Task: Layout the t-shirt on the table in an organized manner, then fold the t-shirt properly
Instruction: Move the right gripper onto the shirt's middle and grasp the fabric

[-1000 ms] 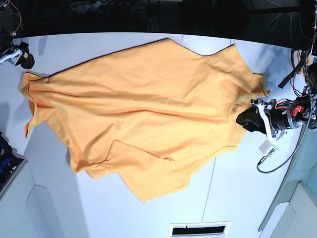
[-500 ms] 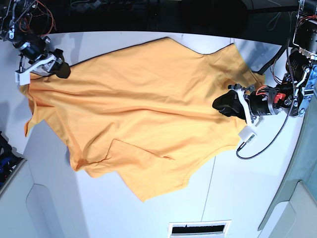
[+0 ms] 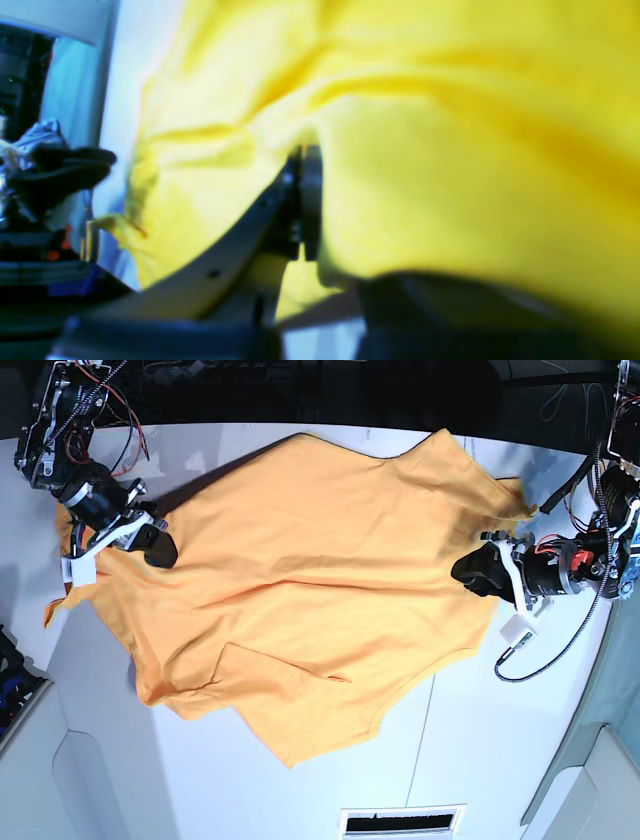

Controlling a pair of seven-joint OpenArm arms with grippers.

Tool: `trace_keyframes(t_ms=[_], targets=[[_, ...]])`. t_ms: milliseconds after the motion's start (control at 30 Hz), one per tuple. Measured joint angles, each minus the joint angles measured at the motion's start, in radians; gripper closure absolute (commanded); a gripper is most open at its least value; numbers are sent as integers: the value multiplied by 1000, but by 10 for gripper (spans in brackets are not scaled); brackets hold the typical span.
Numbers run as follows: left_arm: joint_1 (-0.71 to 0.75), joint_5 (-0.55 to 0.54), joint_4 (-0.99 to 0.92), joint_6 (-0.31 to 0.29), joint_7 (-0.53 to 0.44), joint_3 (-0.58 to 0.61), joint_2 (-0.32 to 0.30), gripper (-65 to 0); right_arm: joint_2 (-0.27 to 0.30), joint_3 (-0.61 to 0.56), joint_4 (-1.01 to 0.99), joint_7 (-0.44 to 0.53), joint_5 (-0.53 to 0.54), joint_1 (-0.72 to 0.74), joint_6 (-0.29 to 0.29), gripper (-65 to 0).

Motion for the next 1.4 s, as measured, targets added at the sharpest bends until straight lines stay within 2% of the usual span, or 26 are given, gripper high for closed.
trace_keyframes(t_ms=[133, 267, 333, 467, 600, 700, 733, 833, 900, 967, 1033, 1167, 1233, 1300, 1400], targets=[[0, -6, 0, 0, -1, -1, -17, -260, 0, -2, 149, -31, -49, 34, 0, 0], [0, -9, 0, 0, -1, 0, -13, -260, 2, -3, 184, -31, -51, 99, 0, 0], [0, -8, 0, 0, 0, 0, -14, -260, 3, -30, 180, -30, -95, 134, 0, 0], [0, -9, 0, 0, -1, 0, -10, -260, 5, -173, 135, -10, -254, 249, -38, 0], [3, -5, 0, 0, 3, 0, 4, -260, 5, -348, 20, 27, -366, 364, -131, 0], [3, -2, 0, -2, 11, 0, 13, -260, 5, -492, -123, 49, -440, 447, -180, -219], [2, -4, 0, -2, 11, 0, 15, -260, -1, -539, -178, 80, -479, 473, -179, -252], [5, 8, 0, -2, 11, 0, 14, -260, -35, -682, -351, 121, -592, 547, -200, -257], [9, 19, 0, -3, 11, 0, 12, -260, -56, -757, -435, 121, -621, 568, -206, -257], [11, 27, 0, -2, 11, 0, 12, -260, -68, -797, -458, 109, -625, 557, -241, -257], [12, 29, 0, -2, 11, 0, 12, -260, -64, -800, -446, 87, -625, 538, -272, -257], [18, 23, 0, -3, 10, 0, 12, -260, -39, -752, -266, 65, -644, 476, -285, -257], [28, 13, 0, -3, 23, 0, 12, -260, -40, -711, -145, 43, -641, 428, -275, -257], [37, -39, 0, -4, 75, 0, 13, -260, -42, -676, -42, 13, -636, 381, -258, -257], [50, -61, 24, -6, 77, 0, 12, -260, -39, -624, 30, -30, -628, 336, -244, -257]])
